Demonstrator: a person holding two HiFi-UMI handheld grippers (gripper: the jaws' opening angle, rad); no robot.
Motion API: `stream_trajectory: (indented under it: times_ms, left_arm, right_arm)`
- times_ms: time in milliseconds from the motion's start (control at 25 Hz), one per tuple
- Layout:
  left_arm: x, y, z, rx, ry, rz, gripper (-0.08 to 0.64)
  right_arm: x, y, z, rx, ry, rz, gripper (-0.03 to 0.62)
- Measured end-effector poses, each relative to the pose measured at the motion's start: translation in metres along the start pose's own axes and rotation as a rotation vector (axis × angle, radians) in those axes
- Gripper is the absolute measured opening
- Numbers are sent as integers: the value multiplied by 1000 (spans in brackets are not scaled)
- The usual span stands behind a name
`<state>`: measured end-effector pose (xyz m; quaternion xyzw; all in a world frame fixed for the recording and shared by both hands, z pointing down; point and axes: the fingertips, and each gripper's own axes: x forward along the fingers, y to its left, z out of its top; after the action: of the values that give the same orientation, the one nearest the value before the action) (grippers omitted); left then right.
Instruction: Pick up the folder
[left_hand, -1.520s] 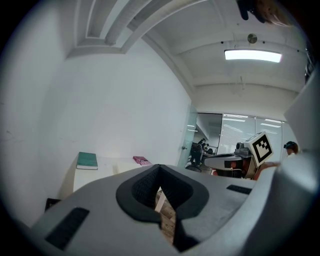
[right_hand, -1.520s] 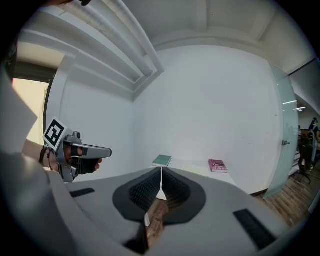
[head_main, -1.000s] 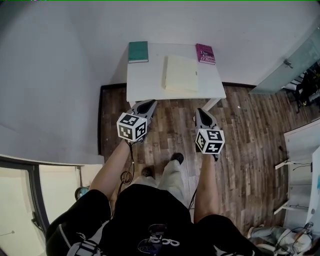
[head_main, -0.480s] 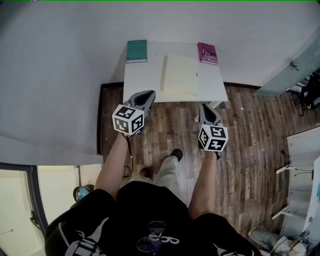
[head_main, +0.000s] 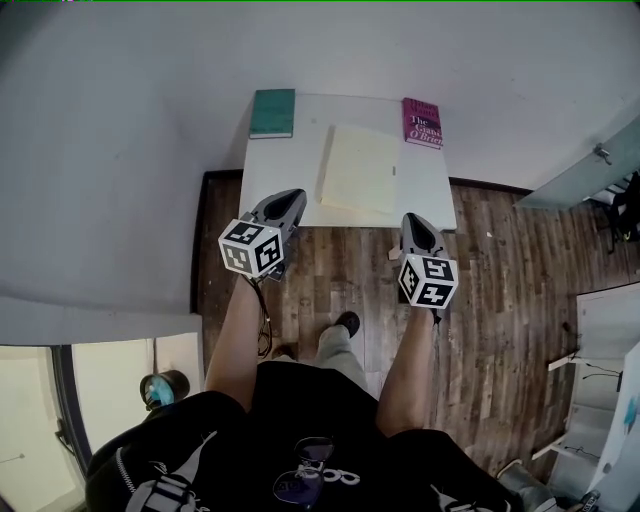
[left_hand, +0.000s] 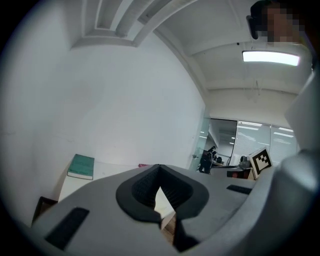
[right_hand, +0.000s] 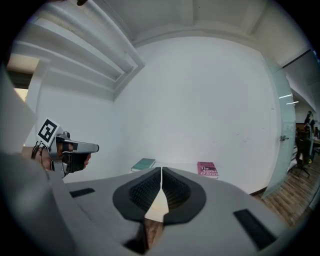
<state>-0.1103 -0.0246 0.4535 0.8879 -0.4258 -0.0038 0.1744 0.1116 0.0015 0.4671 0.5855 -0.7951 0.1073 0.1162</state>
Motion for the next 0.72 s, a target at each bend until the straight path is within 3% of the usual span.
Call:
stream_trajectory:
  times_ms: [320, 560, 720]
  left_arm:
    - [47, 7, 19, -61, -29, 15, 21]
    - [80, 1, 19, 17, 29, 70, 21]
    - [100, 1, 16, 10, 47, 111, 21]
  right_arm:
    - [38, -52, 16, 47, -12, 20, 25]
    - [53, -83, 22, 76, -19, 37, 25]
    - [66, -104, 17, 94, 12, 47, 25]
